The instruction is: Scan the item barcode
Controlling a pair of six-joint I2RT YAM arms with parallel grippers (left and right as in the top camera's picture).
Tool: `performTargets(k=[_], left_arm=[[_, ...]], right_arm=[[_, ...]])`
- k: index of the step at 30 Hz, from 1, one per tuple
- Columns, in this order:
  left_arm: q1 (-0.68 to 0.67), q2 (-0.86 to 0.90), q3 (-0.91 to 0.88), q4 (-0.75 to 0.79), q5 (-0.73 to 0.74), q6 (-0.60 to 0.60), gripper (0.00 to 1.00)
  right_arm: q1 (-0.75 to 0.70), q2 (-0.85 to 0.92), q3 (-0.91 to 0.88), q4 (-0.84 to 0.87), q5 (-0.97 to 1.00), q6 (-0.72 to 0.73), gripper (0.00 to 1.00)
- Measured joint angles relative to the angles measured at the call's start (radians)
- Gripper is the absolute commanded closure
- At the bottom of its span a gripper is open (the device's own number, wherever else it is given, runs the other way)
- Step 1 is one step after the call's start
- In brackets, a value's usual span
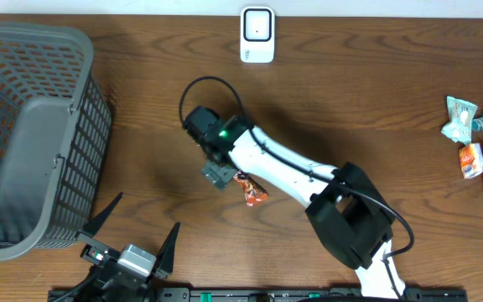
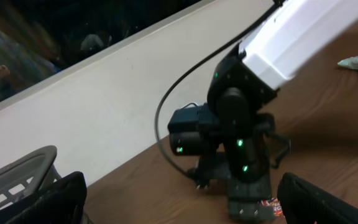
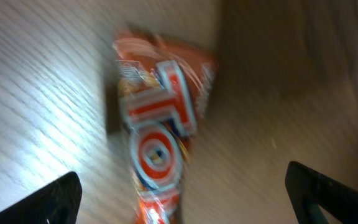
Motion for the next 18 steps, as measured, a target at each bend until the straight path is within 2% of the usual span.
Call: performTargets(k=[2, 4, 10, 14, 18], left_arm=[[0.0, 0.0, 0.0, 0.0, 0.0, 0.0, 0.02], [0.0, 0.0, 0.0, 0.0, 0.0, 0.0, 0.02], [0.0, 0.0, 0.0, 0.0, 0.0, 0.0, 0.02], [0.0, 0.0, 0.0, 0.0, 0.0, 0.0, 0.02], [0.0, 0.0, 0.0, 0.0, 0.0, 0.0, 0.02]], right_arm=[[0.021, 0.003, -0.022, 0.049, 0.036, 0.008, 0.05], [0.035, 0.005, -0.04, 0.082, 0.098, 0.019, 0.19], [0.054, 0.02, -0.055, 0.232, 0.308, 0.048, 0.22], [0.064, 0.053, -0.055, 0.254, 0.365, 0.055, 0.2], [0.117, 0.064, -0.055, 0.259, 0.376, 0.055, 0.23]])
